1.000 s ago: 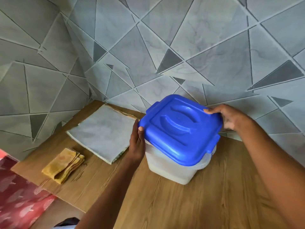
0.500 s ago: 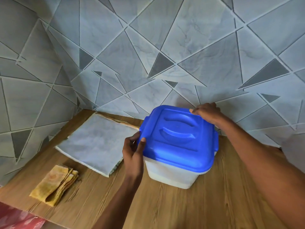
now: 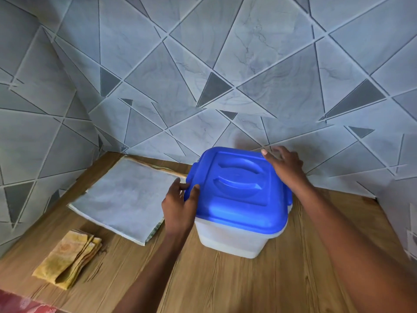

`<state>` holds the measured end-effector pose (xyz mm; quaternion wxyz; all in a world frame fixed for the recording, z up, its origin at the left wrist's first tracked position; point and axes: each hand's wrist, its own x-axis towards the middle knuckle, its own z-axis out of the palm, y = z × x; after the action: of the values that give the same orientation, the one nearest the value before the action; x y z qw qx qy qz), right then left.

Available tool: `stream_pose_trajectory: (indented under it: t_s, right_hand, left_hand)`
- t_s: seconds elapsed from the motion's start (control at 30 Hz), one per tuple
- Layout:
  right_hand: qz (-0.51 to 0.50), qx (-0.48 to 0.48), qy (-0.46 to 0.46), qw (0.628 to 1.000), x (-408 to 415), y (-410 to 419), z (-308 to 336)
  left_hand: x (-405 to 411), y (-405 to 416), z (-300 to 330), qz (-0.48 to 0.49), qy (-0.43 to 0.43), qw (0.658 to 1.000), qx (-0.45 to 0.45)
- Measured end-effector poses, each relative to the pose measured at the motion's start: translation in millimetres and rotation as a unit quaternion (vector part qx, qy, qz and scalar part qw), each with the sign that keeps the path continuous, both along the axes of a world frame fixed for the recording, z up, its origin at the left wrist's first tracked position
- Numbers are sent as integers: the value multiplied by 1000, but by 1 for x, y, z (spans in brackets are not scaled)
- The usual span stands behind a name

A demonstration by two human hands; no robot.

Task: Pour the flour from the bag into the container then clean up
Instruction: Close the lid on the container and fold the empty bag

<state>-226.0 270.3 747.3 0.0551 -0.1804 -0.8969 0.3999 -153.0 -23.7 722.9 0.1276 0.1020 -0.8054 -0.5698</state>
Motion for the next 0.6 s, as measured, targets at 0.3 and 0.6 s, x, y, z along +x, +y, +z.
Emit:
stream_pose_trajectory:
  t_s: [0.3,0.6]
  right_hand:
    - [-118,-379,-167,903,101,0,-39]
    - [-133,-445,-94,880,94,-5,-42]
  left_hand:
    - [-37,10,4,-86,-86,993,4]
    - [-40,4,7,-101,-93,989,-57]
